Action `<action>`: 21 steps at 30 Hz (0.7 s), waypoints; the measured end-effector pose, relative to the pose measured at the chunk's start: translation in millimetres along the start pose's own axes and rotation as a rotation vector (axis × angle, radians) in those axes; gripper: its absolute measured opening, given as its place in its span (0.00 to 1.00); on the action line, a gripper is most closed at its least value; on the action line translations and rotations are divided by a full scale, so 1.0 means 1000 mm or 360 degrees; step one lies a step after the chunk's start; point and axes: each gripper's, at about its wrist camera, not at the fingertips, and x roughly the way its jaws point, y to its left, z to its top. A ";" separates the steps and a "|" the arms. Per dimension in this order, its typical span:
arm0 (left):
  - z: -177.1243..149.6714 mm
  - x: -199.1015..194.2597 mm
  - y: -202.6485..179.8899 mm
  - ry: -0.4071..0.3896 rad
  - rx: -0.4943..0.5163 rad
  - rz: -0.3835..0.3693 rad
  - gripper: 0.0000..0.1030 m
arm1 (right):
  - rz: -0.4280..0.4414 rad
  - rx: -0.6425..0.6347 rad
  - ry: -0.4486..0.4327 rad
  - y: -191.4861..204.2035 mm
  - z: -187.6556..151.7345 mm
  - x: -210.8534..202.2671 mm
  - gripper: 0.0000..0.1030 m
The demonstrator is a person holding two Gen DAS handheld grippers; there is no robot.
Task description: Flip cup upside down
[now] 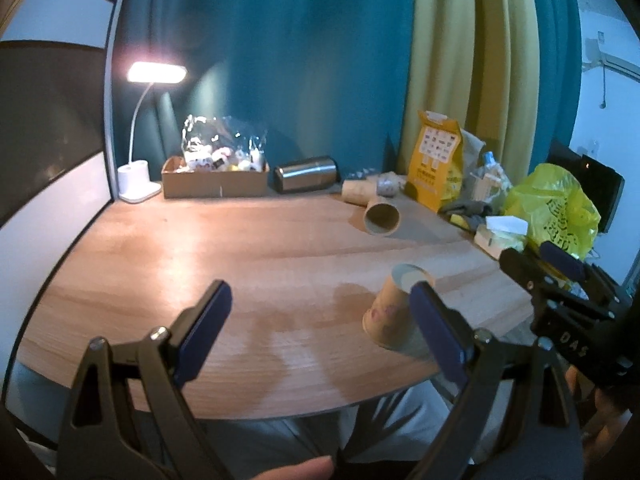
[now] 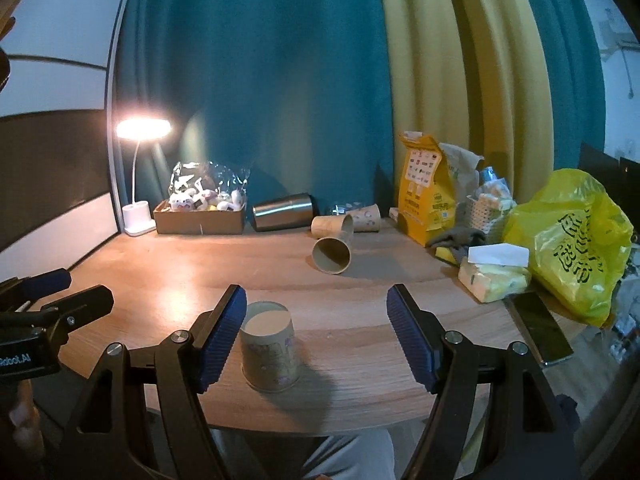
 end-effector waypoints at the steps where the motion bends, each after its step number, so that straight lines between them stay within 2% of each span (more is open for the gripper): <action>1: 0.001 -0.002 0.000 -0.0004 0.0003 0.0005 0.89 | 0.0007 0.0005 -0.0002 -0.001 0.001 -0.001 0.74; 9: 0.002 -0.009 0.001 -0.0018 0.0018 0.0002 0.89 | 0.0059 0.0054 0.0053 -0.002 0.006 -0.001 0.74; 21: 0.002 -0.008 0.001 0.0006 0.0030 -0.0006 0.89 | 0.0054 0.0071 0.0088 -0.005 0.003 0.004 0.74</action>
